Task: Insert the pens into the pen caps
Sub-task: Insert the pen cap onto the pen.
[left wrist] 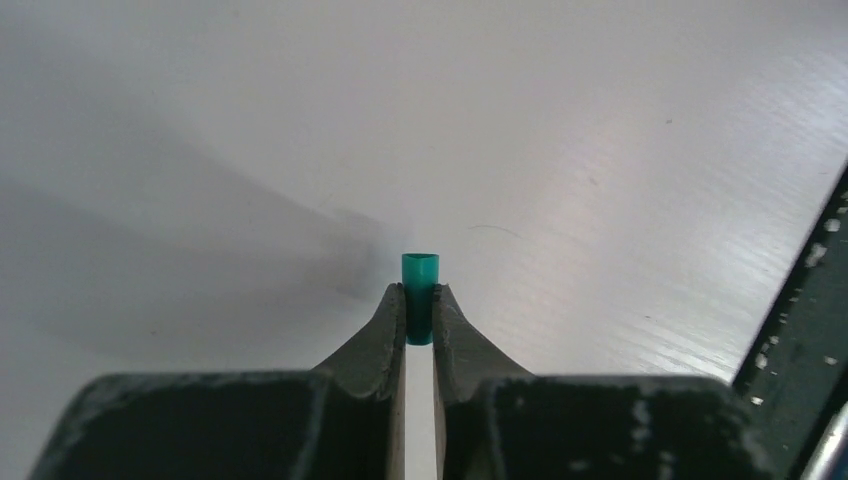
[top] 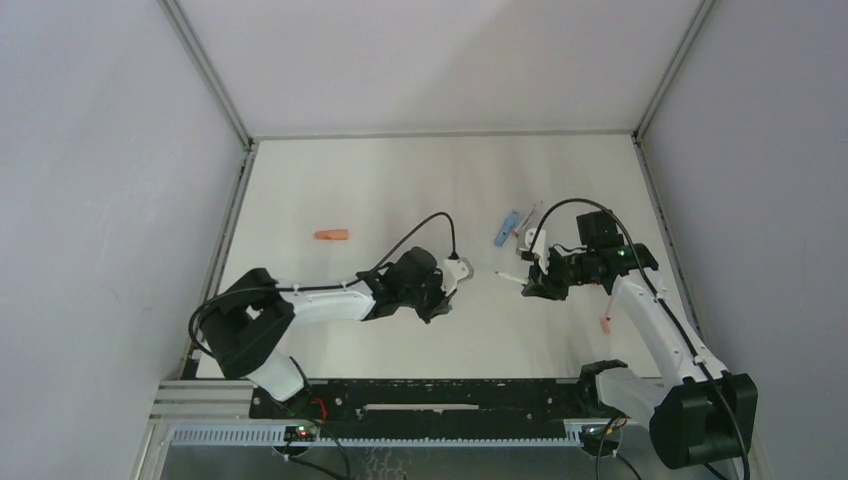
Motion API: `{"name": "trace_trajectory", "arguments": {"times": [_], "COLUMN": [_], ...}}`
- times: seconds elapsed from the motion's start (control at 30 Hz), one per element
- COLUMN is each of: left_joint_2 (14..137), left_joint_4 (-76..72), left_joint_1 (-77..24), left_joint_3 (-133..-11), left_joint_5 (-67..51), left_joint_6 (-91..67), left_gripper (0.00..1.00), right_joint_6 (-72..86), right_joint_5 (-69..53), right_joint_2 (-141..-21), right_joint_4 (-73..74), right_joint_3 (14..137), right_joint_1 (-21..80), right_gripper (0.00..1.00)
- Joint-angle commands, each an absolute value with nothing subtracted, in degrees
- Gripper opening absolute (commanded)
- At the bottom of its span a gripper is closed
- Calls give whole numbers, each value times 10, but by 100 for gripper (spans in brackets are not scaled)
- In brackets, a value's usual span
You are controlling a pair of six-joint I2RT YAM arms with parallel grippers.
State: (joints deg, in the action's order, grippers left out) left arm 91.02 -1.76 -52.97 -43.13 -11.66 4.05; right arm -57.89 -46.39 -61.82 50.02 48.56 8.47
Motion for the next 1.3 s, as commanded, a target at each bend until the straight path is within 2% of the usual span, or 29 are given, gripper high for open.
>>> {"name": "trace_trajectory", "arguments": {"times": [0.0,0.17,0.4,0.53,0.8,1.27], "left_joint_2": [860,832,772,762,775,799], "left_joint_4": [-16,-21,-68,-86,-82,-76], "left_joint_1": [-521,-515,-516,-516,-520,-530], "left_joint_3": [-422,-415,-391,-390,-399,-417], "left_joint_5": [-180,-204,-238,-274,-306,-309], "left_joint_6": [57,58,38,23,11,11], "left_gripper": [0,0,0,0,0,0], "right_joint_6": [-683,-771,-745,-736,-715,-716], "right_joint_5": [-457,-432,-343,-304,-268,-286], "right_joint_2": [-577,-581,-624,-626,-617,-622], "right_joint_4": [474,474,426,395,350,356], "right_joint_3": [450,433,433,413,396,396], "right_joint_1": [97,139,269,309,324,338], "right_gripper": [0,0,0,0,0,0]}}
